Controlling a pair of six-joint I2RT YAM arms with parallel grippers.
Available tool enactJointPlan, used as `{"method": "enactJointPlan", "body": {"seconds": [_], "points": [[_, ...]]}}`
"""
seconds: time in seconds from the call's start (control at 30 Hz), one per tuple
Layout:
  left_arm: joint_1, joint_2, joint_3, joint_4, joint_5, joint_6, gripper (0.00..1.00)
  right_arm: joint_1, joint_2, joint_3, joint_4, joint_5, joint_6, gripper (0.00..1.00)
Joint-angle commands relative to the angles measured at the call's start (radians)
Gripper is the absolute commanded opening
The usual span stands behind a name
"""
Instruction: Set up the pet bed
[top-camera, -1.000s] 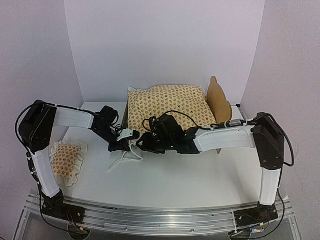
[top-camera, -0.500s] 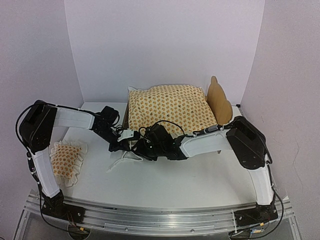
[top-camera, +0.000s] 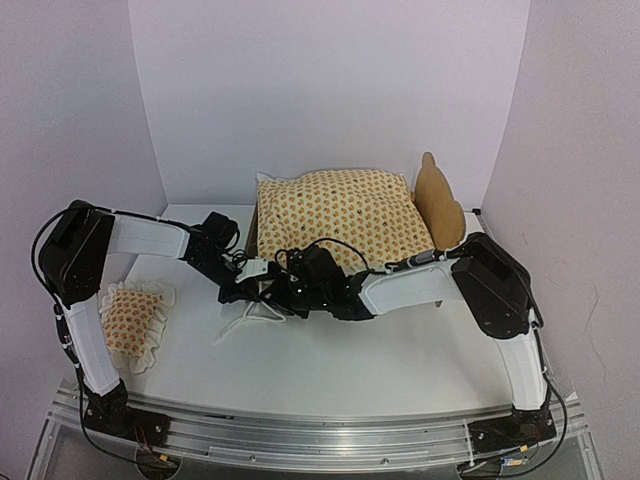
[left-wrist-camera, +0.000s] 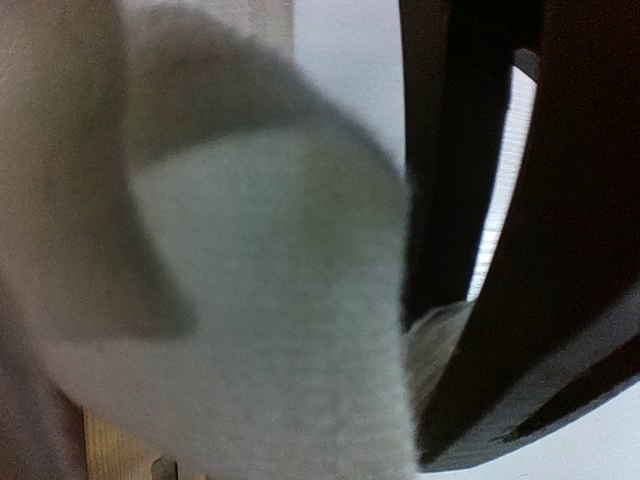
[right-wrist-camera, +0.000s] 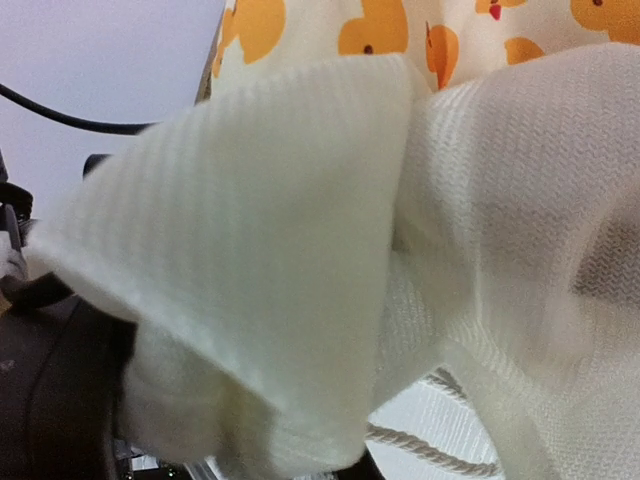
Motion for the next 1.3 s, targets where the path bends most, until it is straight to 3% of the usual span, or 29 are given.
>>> {"method": "enactJointPlan", "body": {"seconds": [0.0, 0.23, 0.7, 0.9, 0.97, 1.1, 1.27], "points": [[-0.031, 0.039, -0.030, -0.024, 0.007, 0.028, 0.00, -0.029, 0.002, 0.014, 0.059, 0.021, 0.020, 0.12], [-0.032, 0.037, -0.033, -0.028, 0.008, 0.039, 0.00, -0.035, -0.025, -0.027, 0.062, 0.063, 0.038, 0.26], [-0.031, 0.038, -0.029, -0.028, 0.008, 0.037, 0.00, -0.045, 0.006, 0.009, 0.099, 0.023, 0.061, 0.20], [-0.031, 0.042, -0.018, -0.029, 0.010, 0.026, 0.00, -0.045, 0.014, 0.022, 0.102, -0.007, 0.065, 0.22], [-0.031, 0.043, -0.016, -0.029, 0.010, 0.026, 0.00, -0.045, 0.019, 0.027, 0.101, -0.019, 0.069, 0.20], [-0.032, 0.042, -0.014, -0.031, 0.010, 0.026, 0.00, -0.045, 0.023, 0.031, 0.101, -0.020, 0.069, 0.06], [-0.031, 0.042, -0.014, -0.032, 0.011, 0.023, 0.00, -0.045, 0.018, 0.024, 0.101, -0.031, 0.072, 0.00]]}}
